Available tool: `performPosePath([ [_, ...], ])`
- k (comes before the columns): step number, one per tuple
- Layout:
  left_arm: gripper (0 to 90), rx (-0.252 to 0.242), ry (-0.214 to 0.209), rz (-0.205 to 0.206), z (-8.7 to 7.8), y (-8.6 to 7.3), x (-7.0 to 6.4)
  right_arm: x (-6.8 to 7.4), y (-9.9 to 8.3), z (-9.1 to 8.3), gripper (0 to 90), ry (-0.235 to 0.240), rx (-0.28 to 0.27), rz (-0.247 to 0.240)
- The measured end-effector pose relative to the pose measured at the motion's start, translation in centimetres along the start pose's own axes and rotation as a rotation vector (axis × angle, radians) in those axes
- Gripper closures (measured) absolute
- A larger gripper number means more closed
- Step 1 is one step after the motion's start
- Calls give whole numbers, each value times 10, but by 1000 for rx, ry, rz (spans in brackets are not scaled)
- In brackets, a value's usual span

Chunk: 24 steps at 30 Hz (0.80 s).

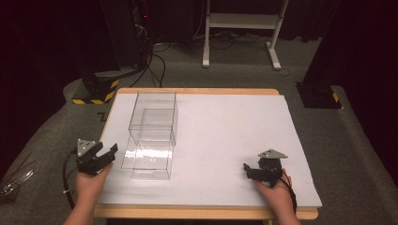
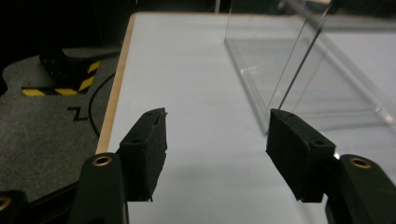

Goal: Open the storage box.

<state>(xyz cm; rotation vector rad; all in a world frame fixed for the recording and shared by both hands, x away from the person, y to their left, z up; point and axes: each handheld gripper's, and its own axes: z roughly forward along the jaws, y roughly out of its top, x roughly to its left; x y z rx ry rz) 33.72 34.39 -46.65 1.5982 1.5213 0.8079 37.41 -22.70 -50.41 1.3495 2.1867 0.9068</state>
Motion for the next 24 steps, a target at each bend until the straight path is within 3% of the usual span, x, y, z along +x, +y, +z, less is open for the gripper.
performPosePath([
  [8,348,122,27,18,18,-27,10,0,0,0,154,0,0,0],
  [13,308,160,18,35,23,-27,10,0,0,0,154,0,0,0],
  [14,298,198,32,57,26,-27,8,0,0,0,154,0,0,0],
  [17,282,230,37,73,31,-27,5,0,0,0,154,0,0,0],
  [24,257,233,38,72,31,-27,4,0,0,0,154,0,-1,0],
])
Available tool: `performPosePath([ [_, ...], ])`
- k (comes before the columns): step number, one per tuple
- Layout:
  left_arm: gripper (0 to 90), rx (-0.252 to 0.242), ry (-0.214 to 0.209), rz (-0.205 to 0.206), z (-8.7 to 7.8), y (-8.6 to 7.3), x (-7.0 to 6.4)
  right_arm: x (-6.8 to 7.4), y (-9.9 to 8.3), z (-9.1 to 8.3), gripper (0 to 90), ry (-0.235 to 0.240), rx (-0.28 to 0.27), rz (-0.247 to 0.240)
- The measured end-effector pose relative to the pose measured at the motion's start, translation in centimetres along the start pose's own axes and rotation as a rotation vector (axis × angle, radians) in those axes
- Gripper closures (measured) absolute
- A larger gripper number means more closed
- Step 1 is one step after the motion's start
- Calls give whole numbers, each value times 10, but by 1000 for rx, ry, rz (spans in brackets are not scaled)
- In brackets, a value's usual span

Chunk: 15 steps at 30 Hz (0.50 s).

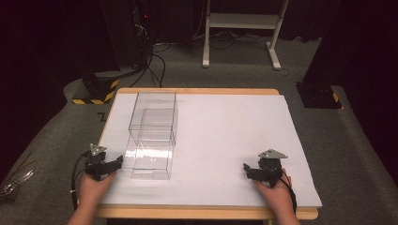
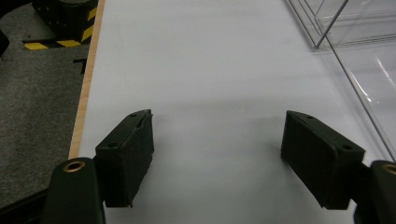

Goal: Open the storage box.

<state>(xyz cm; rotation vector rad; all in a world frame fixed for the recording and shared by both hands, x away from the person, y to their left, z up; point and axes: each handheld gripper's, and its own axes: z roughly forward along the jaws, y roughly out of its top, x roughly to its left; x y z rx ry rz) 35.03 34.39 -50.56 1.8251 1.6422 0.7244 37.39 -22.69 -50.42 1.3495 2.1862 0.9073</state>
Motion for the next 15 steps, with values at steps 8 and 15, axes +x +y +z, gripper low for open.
performPosePath([
  [8,256,-3,-5,7,0,0,1,0,0,0,155,-1,0,-2],
  [15,257,-6,-7,2,-1,-1,0,0,0,0,155,-1,1,-1],
])
